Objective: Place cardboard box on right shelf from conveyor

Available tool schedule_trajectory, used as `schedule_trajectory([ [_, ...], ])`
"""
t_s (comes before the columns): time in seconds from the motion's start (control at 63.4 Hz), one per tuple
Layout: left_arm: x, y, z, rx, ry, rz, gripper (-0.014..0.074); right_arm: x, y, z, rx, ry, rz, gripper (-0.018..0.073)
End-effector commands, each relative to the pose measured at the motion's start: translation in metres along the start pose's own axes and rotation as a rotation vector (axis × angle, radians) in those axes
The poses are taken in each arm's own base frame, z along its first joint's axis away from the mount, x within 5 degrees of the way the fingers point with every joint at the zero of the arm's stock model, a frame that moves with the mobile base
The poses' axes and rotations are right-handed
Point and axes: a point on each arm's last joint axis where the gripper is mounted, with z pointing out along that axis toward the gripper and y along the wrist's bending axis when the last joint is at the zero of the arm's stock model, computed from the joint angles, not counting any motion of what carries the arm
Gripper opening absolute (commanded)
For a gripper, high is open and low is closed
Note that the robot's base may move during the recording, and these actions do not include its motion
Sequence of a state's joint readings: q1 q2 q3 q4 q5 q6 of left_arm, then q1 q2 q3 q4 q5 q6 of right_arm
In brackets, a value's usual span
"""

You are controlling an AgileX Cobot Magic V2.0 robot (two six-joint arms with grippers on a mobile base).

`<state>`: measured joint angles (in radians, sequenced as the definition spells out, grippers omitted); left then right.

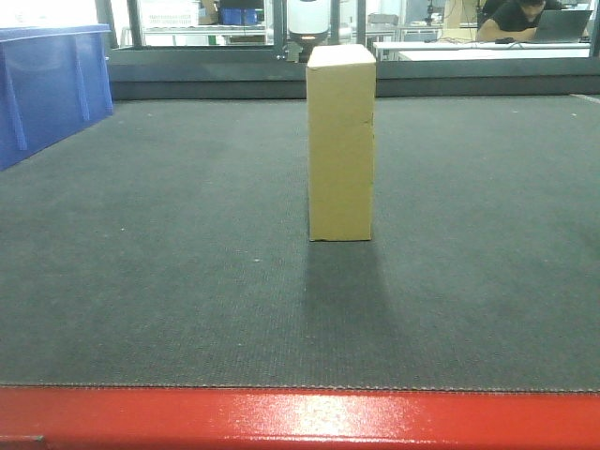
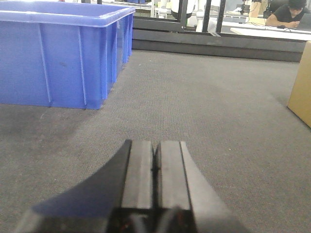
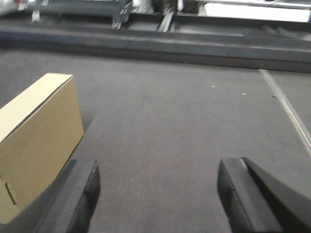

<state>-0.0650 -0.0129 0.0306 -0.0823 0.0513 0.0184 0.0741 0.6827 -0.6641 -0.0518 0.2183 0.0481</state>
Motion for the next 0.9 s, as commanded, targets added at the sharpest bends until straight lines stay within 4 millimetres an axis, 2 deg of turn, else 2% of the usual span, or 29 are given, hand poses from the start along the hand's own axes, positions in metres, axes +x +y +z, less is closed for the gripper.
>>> schedule_trajectory([
  [0.0, -0.01, 0.0, -0.002, 0.005, -0.106, -0.016, -0.0119, -0.033, 0.007, 0.019, -0.036, -0.081, -0.048, 0.0622],
  [0.126, -0.01, 0.0, -0.002, 0.005, -0.106, -0.016, -0.0119, -0.062, 0.03, 0.053, -0.136, -0.023, -0.029, 0.0624],
  [0.252, -0.01, 0.0, -0.002, 0.005, -0.106, -0.016, -0.0119, -0.088, 0.064, 0.083, -0.238, 0.078, 0.017, 0.0624],
  [0.331, -0.01, 0.0, -0.002, 0.005, -0.106, -0.016, -0.0119, -0.103, 0.086, 0.107, -0.264, 0.188, 0.138, 0.0624],
  [0.41, -0.01, 0.0, -0.002, 0.005, -0.106, -0.016, -0.0119, -0.111, 0.108, 0.13, -0.259, 0.296, 0.179, 0.0624],
  [0.552, -0.01, 0.0, -0.002, 0.005, -0.106, -0.016, -0.0119, -0.115, 0.143, 0.16, -0.222, 0.45, 0.212, 0.0624],
  [0.71, -0.01, 0.0, -0.002, 0.005, -0.106, -0.016, -0.0119, -0.11, 0.179, 0.194, -0.206, 0.556, 0.209, 0.0624],
  [0.883, -0.01, 0.0, -0.002, 0.005, -0.106, -0.016, -0.0119, -0.098, 0.189, 0.223, -0.125, 0.6, 0.148, 0.0624],
])
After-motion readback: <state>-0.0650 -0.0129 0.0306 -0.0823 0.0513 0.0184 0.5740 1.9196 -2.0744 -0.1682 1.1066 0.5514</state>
